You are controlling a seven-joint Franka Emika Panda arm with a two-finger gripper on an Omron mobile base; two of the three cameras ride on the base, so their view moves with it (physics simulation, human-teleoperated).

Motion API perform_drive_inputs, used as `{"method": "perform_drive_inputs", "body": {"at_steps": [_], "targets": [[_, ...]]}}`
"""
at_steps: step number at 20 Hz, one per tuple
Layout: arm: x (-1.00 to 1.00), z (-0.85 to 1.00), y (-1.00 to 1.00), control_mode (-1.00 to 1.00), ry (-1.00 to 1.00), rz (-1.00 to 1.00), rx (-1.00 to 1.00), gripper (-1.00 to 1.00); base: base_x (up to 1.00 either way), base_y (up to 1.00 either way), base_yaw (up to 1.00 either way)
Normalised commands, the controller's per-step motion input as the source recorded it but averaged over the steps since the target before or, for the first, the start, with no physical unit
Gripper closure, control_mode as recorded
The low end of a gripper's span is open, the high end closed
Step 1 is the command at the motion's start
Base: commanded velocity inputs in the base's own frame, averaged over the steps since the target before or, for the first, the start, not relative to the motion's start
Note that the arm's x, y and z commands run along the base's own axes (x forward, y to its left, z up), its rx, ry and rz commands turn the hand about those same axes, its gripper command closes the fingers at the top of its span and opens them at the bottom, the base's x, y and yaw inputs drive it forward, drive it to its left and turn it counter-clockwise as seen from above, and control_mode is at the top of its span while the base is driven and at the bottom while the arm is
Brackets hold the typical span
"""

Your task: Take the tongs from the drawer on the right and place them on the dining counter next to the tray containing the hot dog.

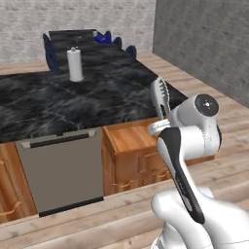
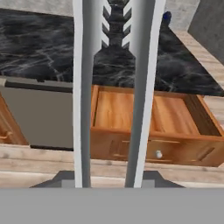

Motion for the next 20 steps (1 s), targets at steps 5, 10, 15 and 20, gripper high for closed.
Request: {"method": "perform_drive_inputs", "body": {"at_steps": [5,10,15,20], "targets": [[0.00,0.00,0.00,1.00,0.00,0.00,0.00,1.00,0.17,-1.00,-0.13],[0.00,0.00,0.00,1.00,0.00,0.00,0.00,1.00,0.34,-1.00,-0.09],[0.00,0.00,0.00,1.00,0.00,0.00,0.00,1.00,0.38,-1.00,-0.08],[0.00,0.00,0.00,1.00,0.00,0.00,0.00,1.00,0.48,-1.00,-0.08]]}}
